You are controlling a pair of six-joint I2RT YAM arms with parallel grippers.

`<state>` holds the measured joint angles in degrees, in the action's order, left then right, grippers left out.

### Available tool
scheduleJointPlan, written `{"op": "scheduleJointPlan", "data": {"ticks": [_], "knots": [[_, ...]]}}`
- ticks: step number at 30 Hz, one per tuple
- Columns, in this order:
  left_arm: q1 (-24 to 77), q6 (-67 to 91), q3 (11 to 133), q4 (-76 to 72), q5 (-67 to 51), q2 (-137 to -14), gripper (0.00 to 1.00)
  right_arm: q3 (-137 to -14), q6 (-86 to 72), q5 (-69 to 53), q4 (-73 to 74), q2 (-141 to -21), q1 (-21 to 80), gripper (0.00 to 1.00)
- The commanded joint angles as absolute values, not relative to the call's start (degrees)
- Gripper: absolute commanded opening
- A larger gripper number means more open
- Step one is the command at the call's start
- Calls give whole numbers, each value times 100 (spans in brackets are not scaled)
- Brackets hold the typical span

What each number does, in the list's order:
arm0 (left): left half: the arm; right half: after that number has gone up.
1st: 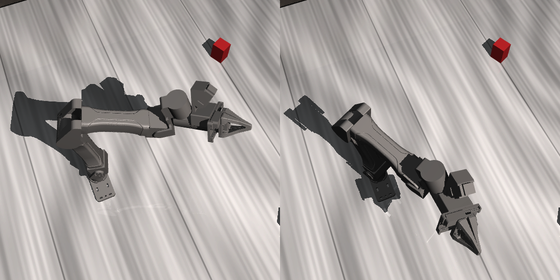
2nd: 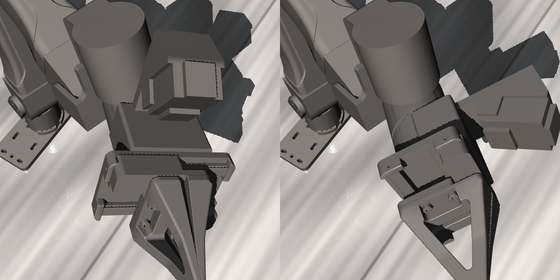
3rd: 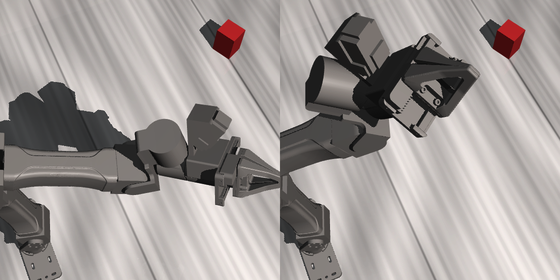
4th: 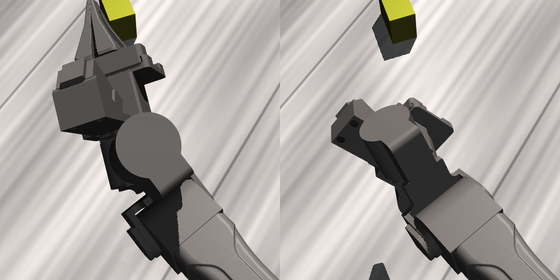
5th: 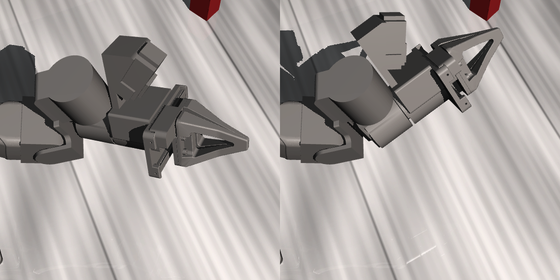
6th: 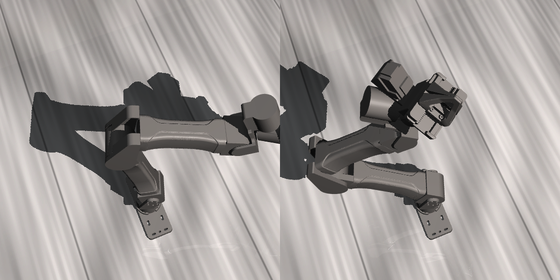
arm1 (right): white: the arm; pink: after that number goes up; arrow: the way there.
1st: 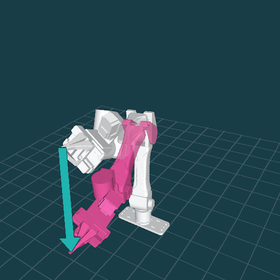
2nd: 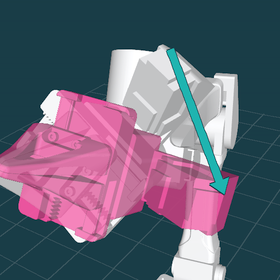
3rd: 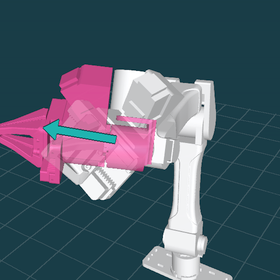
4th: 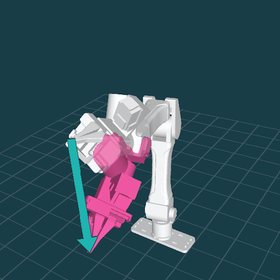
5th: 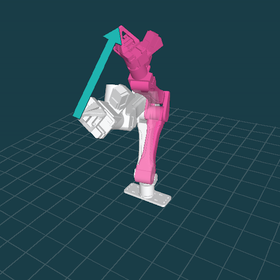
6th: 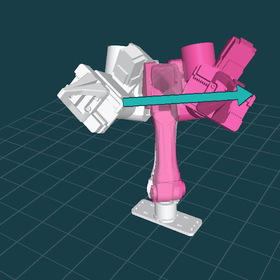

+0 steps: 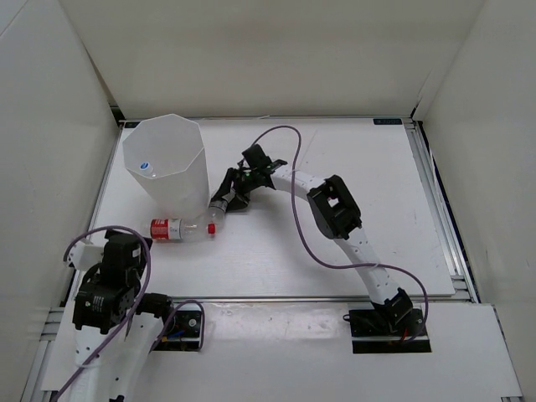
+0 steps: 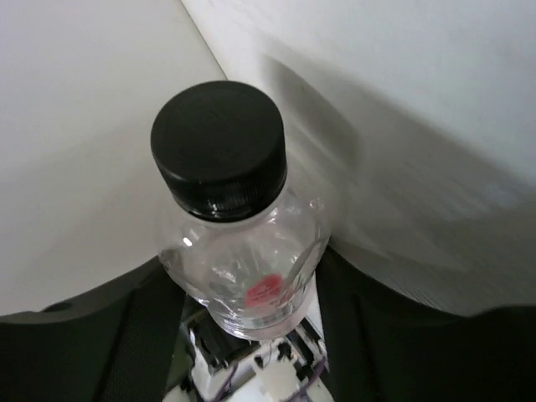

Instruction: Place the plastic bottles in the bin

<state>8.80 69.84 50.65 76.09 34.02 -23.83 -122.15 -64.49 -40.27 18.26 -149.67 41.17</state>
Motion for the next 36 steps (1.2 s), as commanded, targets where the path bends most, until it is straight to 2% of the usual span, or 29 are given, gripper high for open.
{"op": "scheduleJointPlan", "data": {"ticks": [1, 7, 10, 14, 19, 20, 21, 25, 28, 32, 33, 34, 36], "knots": [[888, 7882, 4773, 8174, 3138, -1997, 100, -11463, -6303, -4017, 1828, -14583, 3982, 57], [888, 8762, 3877, 7518, 3006, -1442, 100, -9942, -5626, -3902, 1828, -12863, 3455, 34], [940, 9165, 3367, 7076, 3006, -1170, 100, -9650, -5283, -3841, 1942, -11931, 3287, 33], [940, 9597, 2980, 6750, 3006, -1037, 100, -10816, -5168, -3595, 2153, -11312, 3208, 33], [940, 9537, 2830, 6548, 2796, -1107, 100, -13390, -4949, -2866, 2084, -11873, 3549, 34], [940, 9475, 2900, 6548, 2795, -1186, 100, -14030, -4896, -2709, 2013, -12005, 3629, 36], [940, 9405, 3022, 6548, 2734, -1282, 100, -14175, -4756, -2324, 1691, -12189, 3804, 38], [940, 9282, 3549, 7013, 2619, -1599, 100, -14177, -4334, -1480, 819, -12436, 4278, 42], [940, 8790, 3963, 7250, 2680, -1749, 100, -14519, -3273, -899, 528, -12743, 4754, 51], [940, 8298, 4280, 7418, 2812, -1978, 100, -14336, -1778, -36, 308, -12797, 5264, 67], [940, 8245, 4341, 7418, 2812, -2030, 100, -14335, -1593, 17, 308, -12797, 5326, 89], [940, 8244, 4342, 7366, 2743, -2030, 100, -14335, -1417, 18, 456, -12797, 5404, 100], [940, 8340, 4228, 7287, 2646, -2030, 100, -14301, -801, 393, 694, -12544, 5519, 100]]}}
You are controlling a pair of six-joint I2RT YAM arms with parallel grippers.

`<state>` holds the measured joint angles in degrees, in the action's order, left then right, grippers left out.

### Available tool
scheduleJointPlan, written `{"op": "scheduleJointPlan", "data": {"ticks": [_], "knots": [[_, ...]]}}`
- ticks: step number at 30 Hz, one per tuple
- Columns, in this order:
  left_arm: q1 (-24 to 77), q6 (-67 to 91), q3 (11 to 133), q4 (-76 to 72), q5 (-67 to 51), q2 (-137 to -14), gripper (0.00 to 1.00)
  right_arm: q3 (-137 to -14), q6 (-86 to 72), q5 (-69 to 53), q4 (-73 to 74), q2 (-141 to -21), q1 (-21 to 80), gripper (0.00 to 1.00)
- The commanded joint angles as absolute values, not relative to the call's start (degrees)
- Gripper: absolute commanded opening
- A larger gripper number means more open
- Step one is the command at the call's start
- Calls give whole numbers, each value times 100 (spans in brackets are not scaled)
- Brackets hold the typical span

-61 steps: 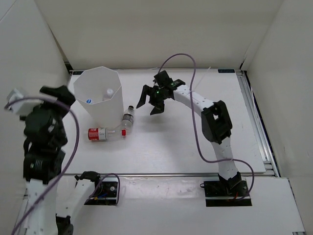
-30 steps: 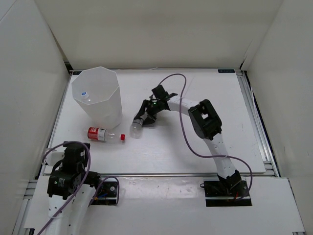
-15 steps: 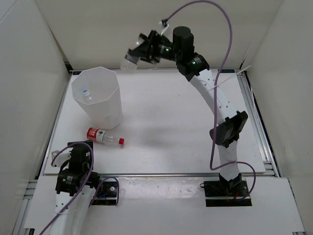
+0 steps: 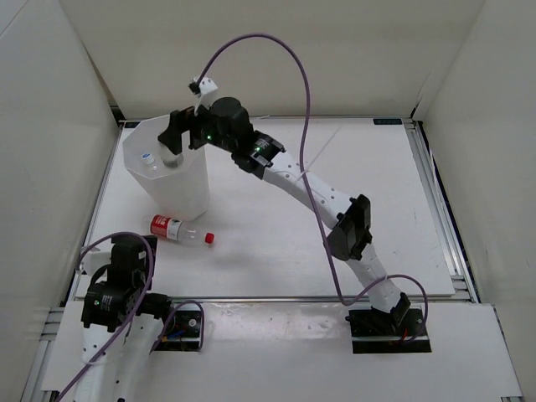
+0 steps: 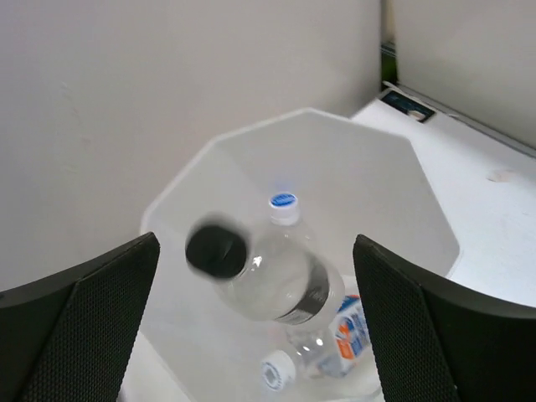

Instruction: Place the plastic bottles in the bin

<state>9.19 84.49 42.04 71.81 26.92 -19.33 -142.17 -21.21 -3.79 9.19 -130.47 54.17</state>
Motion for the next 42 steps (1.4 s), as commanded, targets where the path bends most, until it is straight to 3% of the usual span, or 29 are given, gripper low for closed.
{"op": "scheduleJointPlan", "data": {"ticks": [1, 5, 12, 23, 33, 42], "knots": [[940, 8419, 4080, 7234, 2593, -1978, 100, -14074, -748, 596, 694, -12298, 5520, 100], [940, 8806, 3429, 6567, 2426, -1662, 100, -13492, -510, 1028, 747, -11129, 5467, 100], [940, 9202, 1909, 4169, 2514, -1230, 100, -12401, -316, 1212, 1537, -9827, 5467, 100], [696, 8799, 1399, 2049, 2339, -3584, 100, -11971, -88, 1555, 2891, -8860, 5467, 100], [-87, 7876, 1107, 433, 1337, -4710, 100, -10987, 210, 1670, 3138, -8086, 5361, 100], [-396, 7331, 1336, 53, 879, -5555, 100, -10495, 211, 1670, 3392, -7831, 5133, 100]]}}
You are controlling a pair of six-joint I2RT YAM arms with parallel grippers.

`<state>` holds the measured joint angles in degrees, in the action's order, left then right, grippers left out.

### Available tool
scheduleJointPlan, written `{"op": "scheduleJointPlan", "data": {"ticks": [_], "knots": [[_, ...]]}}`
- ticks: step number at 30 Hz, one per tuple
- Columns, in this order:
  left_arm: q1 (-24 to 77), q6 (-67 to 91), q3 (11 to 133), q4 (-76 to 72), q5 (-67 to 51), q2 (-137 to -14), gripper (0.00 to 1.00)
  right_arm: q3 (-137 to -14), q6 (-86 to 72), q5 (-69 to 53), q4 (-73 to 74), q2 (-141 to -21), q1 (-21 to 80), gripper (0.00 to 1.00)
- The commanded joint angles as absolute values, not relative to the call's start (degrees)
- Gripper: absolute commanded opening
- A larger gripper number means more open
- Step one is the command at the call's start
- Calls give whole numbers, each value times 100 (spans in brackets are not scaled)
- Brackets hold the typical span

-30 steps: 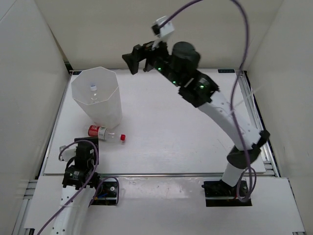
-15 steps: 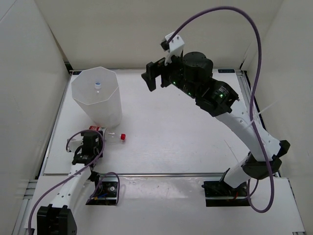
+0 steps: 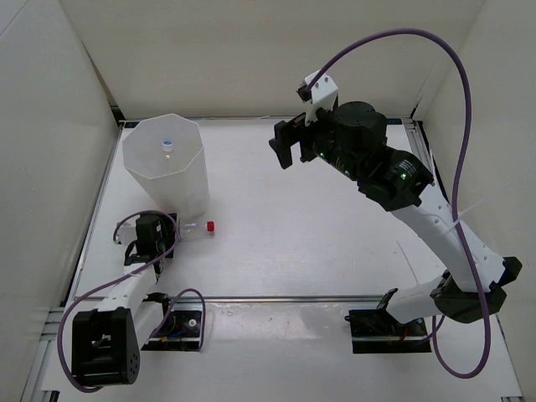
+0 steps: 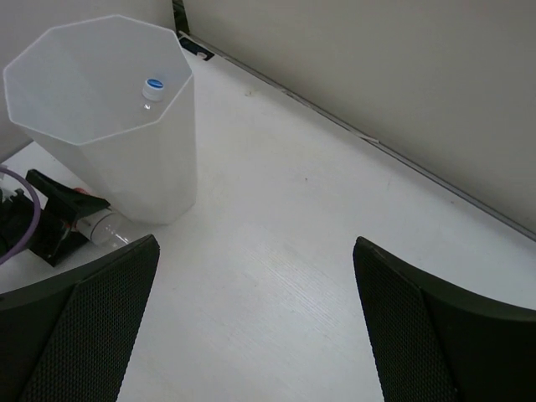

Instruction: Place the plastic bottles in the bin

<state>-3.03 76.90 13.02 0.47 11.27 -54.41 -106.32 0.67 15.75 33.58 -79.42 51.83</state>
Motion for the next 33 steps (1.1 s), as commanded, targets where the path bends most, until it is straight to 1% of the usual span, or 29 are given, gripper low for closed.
{"op": "scheduleJointPlan", "data": {"ticks": [1, 2, 3, 5, 6, 7, 8, 10, 11, 12, 14, 15, 17, 18, 19, 21, 22, 24, 25, 27, 28, 30, 31, 32, 33], "knots": [[-465, 7330, 1336, 53, 827, -5555, 99, -10494, 211, 1670, 3393, -7779, 5133, 100], [-466, 7252, 1336, 53, 748, -5555, 96, -10425, 211, 1670, 3393, -7778, 5133, 100], [-518, 7147, 1275, 53, 747, -5555, 88, -10424, 159, 1670, 3393, -7778, 5081, 100], [-571, 7093, 1126, 53, 529, -5555, 81, -10354, 158, 1670, 3445, -7726, 5080, 100], [-623, 7014, 1047, 53, 449, -5450, 75, -10354, 158, 1670, 3445, -7726, 5028, 100], [-624, 7014, 959, 53, 379, -5354, 63, -10354, 97, 1618, 3445, -7726, 5027, 100], [-676, 7092, 845, 53, 282, -5074, 59, -10354, 97, 1617, 3498, -7726, 4966, 100], [-677, 7267, 485, 53, -25, -4678, 59, -10301, 97, 1556, 3498, -7726, 4914, 100], [-677, 7321, 362, 53, -148, -4458, 56, -10301, 97, 1556, 3498, -7726, 4861, 100], [-677, 7321, 178, 166, -410, -3934, 56, -10301, 97, 1556, 3498, -7726, 4860, 100], [-677, 7575, 176, 604, -667, -3352, 55, -10248, 44, 1503, 3498, -7726, 4799, 100], [-677, 7637, 176, 1094, -964, -2757, 53, -10248, -87, 1503, 3498, -7726, 4799, 100], [-677, 7751, 421, 1684, -1194, -2183, 52, -10248, -184, 1450, 3498, -7726, 4737, 100], [-677, 7804, 805, 2375, -1195, -1675, 52, -10248, -298, 1398, 3550, -7726, 4737, 100], [-677, 7752, 1052, 2643, -1195, -1470, 52, -10248, -351, 1397, 3551, -7726, 4668, 100], [-677, 7288, 1658, 3118, -986, -1249, 52, -10248, -474, 1345, 3551, -7726, 4667, 100], [-677, 7121, 2340, 3512, -723, -1248, 52, -10248, -536, 1284, 3603, -7726, 4606, 100], [-677, 6488, 3003, 3656, -642, -1702, 52, -10248, -650, 1161, 3664, -7726, 4605, 100], [-677, 6312, 3641, 3656, -642, -1888, 52, -10248, -703, 1160, 3665, -7726, 4605, 100], [-677, 5909, 4251, 3656, -581, -2274, 50, -10301, -703, 1099, 3665, -7726, 4605, 100], [-677, 5750, 4880, 3587, -528, -2694, 50, -10301, -703, 1099, 3665, -7778, 4605, 100], [-677, 5189, 5542, 3324, -370, -3162, 50, -10301, -756, 1099, 3665, -7778, 4553, 100], [-677, 4951, 5885, 3235, -213, -3686, 50, -10353, -756, 1099, 3665, -7839, 4553, 100], [-677, 4679, 6646, 3234, -124, -3978, 50, -10406, -825, 1160, 3665, -7840, 4553, 100], [-677, 4206, 7036, 3234, -1, -4277, 50, -10406, -826, 1238, 3665, -7909, 4553, 100]]}}
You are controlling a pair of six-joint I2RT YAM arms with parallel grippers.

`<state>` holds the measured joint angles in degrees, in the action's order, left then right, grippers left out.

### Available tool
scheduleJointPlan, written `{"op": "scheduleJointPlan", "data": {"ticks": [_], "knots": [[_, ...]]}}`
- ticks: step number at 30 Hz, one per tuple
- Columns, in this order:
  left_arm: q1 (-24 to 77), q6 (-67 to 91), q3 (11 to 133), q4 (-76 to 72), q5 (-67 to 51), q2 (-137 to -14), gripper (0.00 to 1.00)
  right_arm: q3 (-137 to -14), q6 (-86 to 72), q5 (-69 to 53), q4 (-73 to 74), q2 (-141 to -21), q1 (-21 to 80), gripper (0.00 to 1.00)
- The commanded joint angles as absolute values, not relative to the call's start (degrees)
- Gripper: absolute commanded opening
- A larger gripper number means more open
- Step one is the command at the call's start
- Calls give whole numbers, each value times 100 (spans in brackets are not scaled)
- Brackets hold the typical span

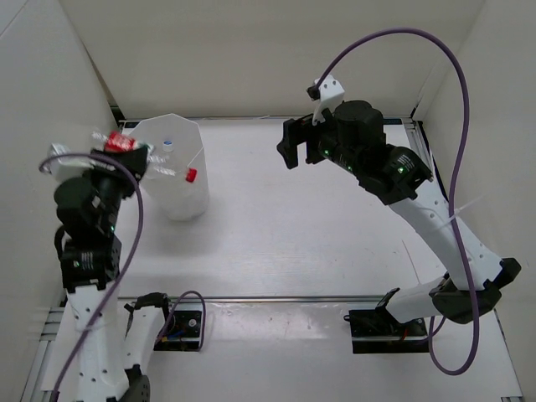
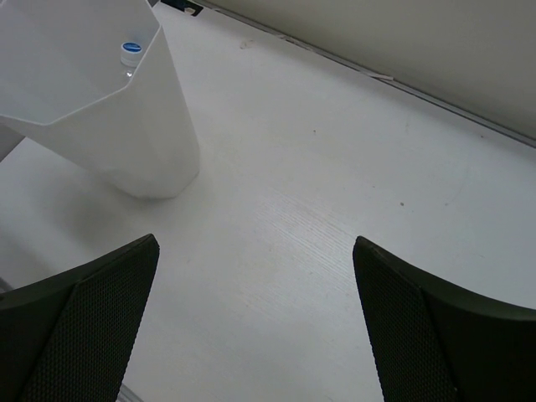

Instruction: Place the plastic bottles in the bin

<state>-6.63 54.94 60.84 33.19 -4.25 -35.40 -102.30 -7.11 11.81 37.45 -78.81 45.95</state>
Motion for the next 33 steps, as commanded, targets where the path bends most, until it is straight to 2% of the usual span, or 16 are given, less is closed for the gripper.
{"op": "scheduleJointPlan", "data": {"ticks": [1, 2, 5, 7, 8, 10, 11, 12, 16, 19, 21, 24, 28, 33], "knots": [[-677, 3984, 7388, 3234, 139, -4811, 50, -10485, -983, 1291, 3735, -7997, 4553, 100], [-677, 3807, 7975, 3234, 515, -5051, 52, -10546, -1037, 1292, 3796, -8050, 4553, 100], [-677, 3245, 8751, 3173, 1131, -5913, 53, -10600, -1221, 1239, 3797, -8156, 4500, 100], [-607, 2744, 8964, 3173, 1195, -6291, 53, -10600, -1283, 1187, 3797, -8156, 4500, 100], [-519, 2525, 9156, 3173, 1100, -6632, 57, -10600, -1283, 1187, 3797, -8156, 4500, 100], [-231, 1979, 9272, 3173, 1099, -6846, 72, -10600, -1283, 1256, 3797, -8305, 4448, 100], [-89, 1847, 9342, 3173, 1577, -6847, 88, -10739, -1362, 1326, 4093, -8384, 4447, 100], [-1, 1776, 9404, 3173, 1747, -6742, 100, -10888, -1432, 1440, 4305, -8489, 4369, 100], [175, 1180, 9519, 3173, 2092, -6277, 100, -11793, -2054, 1574, 5535, -9130, 3991, 100], [387, 1160, 8923, 3173, 2583, -5636, 100, -11857, -2337, 732, 6020, -9185, 3421, 100], [439, 1440, 8109, 3304, 2584, -4995, 100, -11393, -2539, 83, 6021, -9002, 3244, 100], [439, 1941, 7028, 3680, 2532, -4214, 100, -10839, -2619, -193, 5802, -8650, 3103, 100], [439, 2443, 5996, 4279, 3022, -3596, 100, -10108, -2619, -193, 5678, -8367, 2988, 100], [439, 2716, 5266, 4351, 4004, -3384, 100, -9230, -2681, 640, 5616, -7920, 2988, 100]]}}
